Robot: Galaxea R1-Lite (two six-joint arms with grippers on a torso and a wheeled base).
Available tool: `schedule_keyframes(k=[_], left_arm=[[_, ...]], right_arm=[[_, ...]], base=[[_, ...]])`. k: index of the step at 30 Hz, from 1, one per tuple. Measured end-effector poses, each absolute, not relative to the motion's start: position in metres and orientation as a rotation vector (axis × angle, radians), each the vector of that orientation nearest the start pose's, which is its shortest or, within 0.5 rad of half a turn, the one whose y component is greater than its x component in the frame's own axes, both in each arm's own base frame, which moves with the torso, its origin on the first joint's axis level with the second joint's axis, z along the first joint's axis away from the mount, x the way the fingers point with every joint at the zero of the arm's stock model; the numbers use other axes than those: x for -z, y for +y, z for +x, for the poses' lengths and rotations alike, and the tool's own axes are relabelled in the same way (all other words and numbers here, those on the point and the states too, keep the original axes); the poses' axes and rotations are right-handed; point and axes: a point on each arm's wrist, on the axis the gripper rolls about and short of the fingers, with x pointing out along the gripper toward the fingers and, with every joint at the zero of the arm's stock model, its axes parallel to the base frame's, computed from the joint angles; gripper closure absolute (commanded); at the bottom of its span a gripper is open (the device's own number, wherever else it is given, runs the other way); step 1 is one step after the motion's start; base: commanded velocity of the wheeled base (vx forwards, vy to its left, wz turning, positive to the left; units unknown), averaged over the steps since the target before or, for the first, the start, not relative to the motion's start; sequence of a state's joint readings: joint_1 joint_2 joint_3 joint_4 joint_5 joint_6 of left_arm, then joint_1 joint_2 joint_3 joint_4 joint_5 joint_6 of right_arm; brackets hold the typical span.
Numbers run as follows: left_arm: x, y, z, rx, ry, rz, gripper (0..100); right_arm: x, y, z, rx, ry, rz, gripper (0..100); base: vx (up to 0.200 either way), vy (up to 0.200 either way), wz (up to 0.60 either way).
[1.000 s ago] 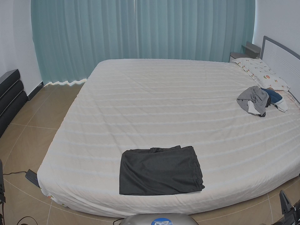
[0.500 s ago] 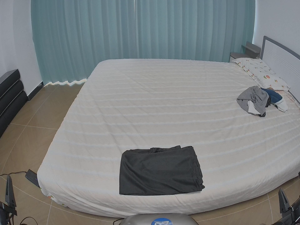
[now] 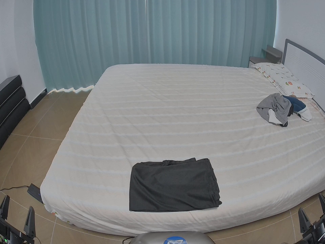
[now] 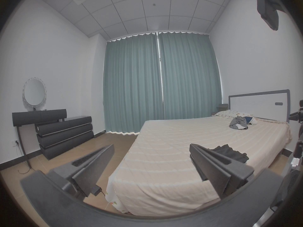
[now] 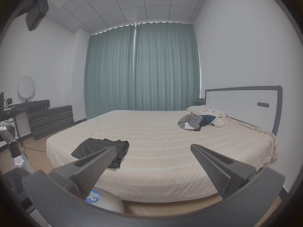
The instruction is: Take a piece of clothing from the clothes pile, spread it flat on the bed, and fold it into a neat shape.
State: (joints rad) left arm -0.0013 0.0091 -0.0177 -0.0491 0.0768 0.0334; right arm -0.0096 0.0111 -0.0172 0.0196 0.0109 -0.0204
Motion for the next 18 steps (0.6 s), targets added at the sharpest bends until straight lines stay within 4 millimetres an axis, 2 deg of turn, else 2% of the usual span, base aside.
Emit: schedule_keyframes(k=[18], left_arm=[[-0.0846,0.0019,-0.0236,-0.082,-0.048,-0.029,0]], right_arm=[[-0.08,0.0003,-0.0232,0.003,0.001,-0.023,0]], base=[[0.0,0.0,0.0]])
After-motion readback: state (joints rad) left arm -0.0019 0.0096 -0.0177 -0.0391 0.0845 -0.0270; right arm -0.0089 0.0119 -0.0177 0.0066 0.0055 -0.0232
